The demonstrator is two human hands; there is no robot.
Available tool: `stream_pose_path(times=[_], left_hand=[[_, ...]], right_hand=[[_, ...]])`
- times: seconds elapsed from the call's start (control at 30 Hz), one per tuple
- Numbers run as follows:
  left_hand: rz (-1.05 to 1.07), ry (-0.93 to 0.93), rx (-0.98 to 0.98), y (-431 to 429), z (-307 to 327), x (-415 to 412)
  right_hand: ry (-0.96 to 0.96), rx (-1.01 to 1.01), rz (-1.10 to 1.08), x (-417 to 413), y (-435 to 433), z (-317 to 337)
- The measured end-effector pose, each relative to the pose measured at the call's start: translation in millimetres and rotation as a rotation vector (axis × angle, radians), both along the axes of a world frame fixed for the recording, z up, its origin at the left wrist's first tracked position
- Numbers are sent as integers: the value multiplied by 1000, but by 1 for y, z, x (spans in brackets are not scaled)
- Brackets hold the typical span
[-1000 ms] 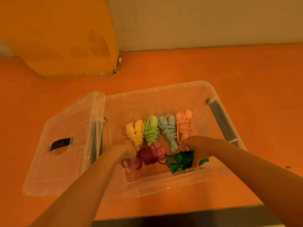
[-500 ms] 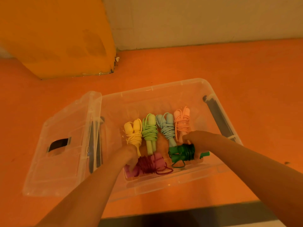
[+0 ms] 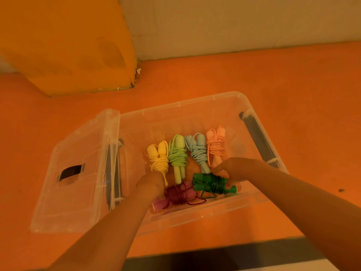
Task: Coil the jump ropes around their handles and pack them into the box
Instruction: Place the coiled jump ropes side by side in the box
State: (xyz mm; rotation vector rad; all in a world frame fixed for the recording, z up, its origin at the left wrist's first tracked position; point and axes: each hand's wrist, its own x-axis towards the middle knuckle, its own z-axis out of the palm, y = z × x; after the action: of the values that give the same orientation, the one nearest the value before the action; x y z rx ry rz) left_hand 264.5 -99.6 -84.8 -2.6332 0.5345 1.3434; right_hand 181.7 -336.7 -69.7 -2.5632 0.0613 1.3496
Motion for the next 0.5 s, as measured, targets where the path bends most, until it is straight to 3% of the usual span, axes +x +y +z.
stream_pose_path(times=[0.1, 0.3, 0.4, 0.5], left_hand=[[15, -101, -101, 2, 5, -6], [115, -55, -446, 3, 36, -8], [246, -75, -713, 8, 53, -18], [319, -207, -912, 14, 72, -31]], right_hand=[[-11, 13, -63, -1, 0, 7], [-104, 66, -173, -5, 10, 42], [-231, 166, -252, -5, 24, 63], [-426, 284, -338, -6, 49, 80]])
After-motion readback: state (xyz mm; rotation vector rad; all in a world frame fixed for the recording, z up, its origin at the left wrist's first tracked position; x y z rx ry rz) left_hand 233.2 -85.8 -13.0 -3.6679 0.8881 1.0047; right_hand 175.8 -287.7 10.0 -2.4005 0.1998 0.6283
